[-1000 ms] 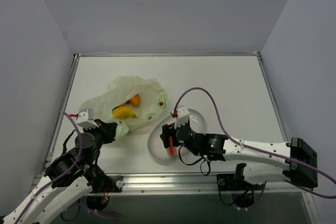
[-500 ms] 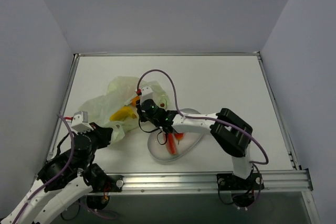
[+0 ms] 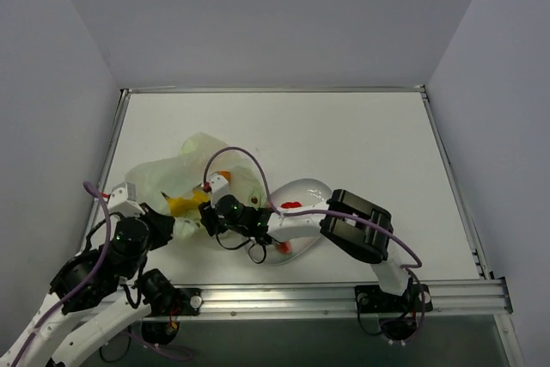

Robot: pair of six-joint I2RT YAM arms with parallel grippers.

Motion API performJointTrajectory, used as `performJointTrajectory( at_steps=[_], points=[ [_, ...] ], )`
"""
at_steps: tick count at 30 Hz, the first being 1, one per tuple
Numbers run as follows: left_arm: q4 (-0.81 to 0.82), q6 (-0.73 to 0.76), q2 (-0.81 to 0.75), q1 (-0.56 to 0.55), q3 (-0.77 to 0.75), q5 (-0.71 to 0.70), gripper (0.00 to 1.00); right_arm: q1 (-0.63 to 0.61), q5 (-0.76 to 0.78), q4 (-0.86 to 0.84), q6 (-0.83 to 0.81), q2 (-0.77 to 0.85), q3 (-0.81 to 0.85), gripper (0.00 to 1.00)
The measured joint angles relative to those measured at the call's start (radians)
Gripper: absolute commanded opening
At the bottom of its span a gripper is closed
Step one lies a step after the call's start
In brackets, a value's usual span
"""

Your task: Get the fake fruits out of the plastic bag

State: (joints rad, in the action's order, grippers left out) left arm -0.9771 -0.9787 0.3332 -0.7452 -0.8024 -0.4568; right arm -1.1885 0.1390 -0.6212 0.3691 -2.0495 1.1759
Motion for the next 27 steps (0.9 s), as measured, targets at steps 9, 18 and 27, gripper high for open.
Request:
performJointTrajectory(
  at_steps=[9,18,27],
  points=[
    [0.055,-0.006,-0.038,0.000,0.129,-0.001,0.02,0.129,-0.031,0.032,-0.010,0.055,0.026,0.49],
    [0.146,0.025,-0.032,0.000,0.129,0.019,0.02,0.146,0.074,0.018,-0.043,-0.040,0.195,0.56],
    [0.169,0.040,-0.031,0.000,0.131,0.034,0.02,0.147,0.151,0.044,-0.110,-0.155,0.272,0.70]
  ],
)
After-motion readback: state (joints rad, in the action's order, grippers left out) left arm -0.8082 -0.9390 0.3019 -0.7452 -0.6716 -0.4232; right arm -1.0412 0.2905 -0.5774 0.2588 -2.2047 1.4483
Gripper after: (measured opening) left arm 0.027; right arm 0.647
